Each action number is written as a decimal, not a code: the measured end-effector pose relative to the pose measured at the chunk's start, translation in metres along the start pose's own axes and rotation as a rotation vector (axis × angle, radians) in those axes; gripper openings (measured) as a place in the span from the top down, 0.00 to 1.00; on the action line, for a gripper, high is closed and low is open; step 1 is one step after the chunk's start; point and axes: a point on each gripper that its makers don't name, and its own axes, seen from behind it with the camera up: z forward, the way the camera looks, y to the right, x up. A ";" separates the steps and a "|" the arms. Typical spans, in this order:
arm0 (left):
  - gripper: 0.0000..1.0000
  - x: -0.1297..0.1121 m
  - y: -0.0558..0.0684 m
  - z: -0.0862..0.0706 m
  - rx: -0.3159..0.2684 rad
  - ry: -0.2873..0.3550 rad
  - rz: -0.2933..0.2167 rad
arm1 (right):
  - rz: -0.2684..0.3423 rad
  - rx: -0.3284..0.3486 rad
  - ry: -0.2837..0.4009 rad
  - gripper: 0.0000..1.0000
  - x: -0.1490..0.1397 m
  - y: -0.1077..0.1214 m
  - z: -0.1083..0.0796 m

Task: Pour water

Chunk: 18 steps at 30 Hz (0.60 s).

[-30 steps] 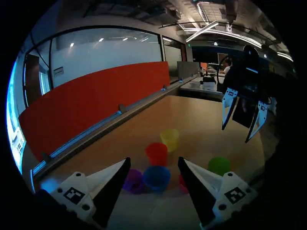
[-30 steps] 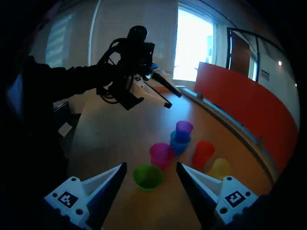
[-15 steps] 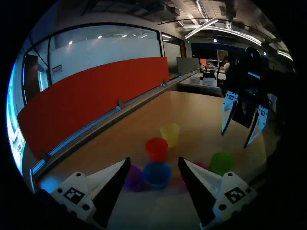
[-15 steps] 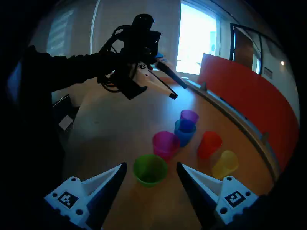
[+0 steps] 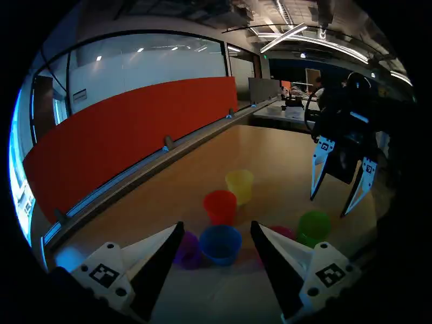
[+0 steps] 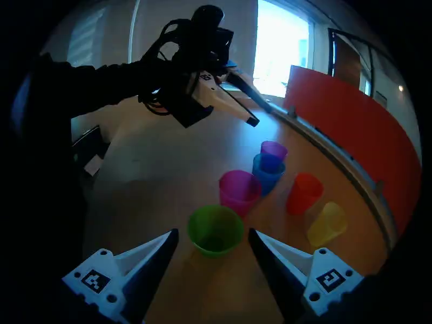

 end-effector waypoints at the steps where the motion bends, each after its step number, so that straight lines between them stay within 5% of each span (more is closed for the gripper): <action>1: 0.08 -0.001 0.000 0.000 0.000 0.000 0.000 | 0.002 0.001 -0.002 0.00 -0.001 0.000 0.001; 18: 0.08 -0.017 0.000 0.007 -0.007 -0.032 0.005 | 0.007 0.014 -0.029 0.00 -0.016 -0.002 0.017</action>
